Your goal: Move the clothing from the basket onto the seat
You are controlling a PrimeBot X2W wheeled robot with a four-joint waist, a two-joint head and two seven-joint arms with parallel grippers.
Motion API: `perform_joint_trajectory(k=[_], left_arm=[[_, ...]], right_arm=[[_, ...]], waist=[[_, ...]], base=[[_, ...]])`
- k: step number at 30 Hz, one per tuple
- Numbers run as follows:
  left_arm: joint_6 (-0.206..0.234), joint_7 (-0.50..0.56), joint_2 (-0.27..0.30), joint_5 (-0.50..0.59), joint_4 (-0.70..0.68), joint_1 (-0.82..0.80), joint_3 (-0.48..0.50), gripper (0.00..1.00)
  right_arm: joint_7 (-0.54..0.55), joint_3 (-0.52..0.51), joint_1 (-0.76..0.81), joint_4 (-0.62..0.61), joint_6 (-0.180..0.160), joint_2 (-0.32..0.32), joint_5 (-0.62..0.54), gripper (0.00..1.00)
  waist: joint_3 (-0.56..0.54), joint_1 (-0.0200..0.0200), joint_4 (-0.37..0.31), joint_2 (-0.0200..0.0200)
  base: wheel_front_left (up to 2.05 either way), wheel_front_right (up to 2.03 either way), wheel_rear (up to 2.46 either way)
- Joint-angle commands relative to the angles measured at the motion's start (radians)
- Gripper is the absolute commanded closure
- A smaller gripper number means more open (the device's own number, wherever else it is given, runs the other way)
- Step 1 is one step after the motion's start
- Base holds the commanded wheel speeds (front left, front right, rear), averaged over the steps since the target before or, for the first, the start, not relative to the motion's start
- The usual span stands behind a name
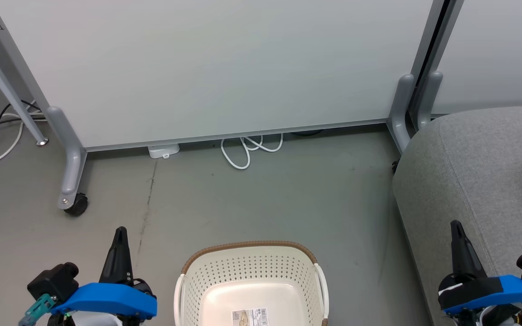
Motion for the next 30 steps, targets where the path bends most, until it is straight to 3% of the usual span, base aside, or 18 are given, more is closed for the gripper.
perform_joint_trajectory(k=[1, 30], left_arm=[[-0.003, 0.01, 0.0, -0.046, -0.019, -0.028, 0.009, 1.0], [-0.013, 0.104, 0.0, -0.431, -0.04, -0.04, 0.057, 1.0]], right_arm=[[0.009, -0.001, -0.018, -0.019, 0.0, -0.005, 0.044, 1.0], [0.105, -0.004, -0.027, -0.036, 0.0, -0.007, 0.417, 1.0]], waist=[[0.0, 0.0, -0.001, -0.0001], [-0.002, 0.0, -0.014, -0.0001]], base=[[0.0, 0.0, 0.0], [0.0, 0.0, 0.0]])
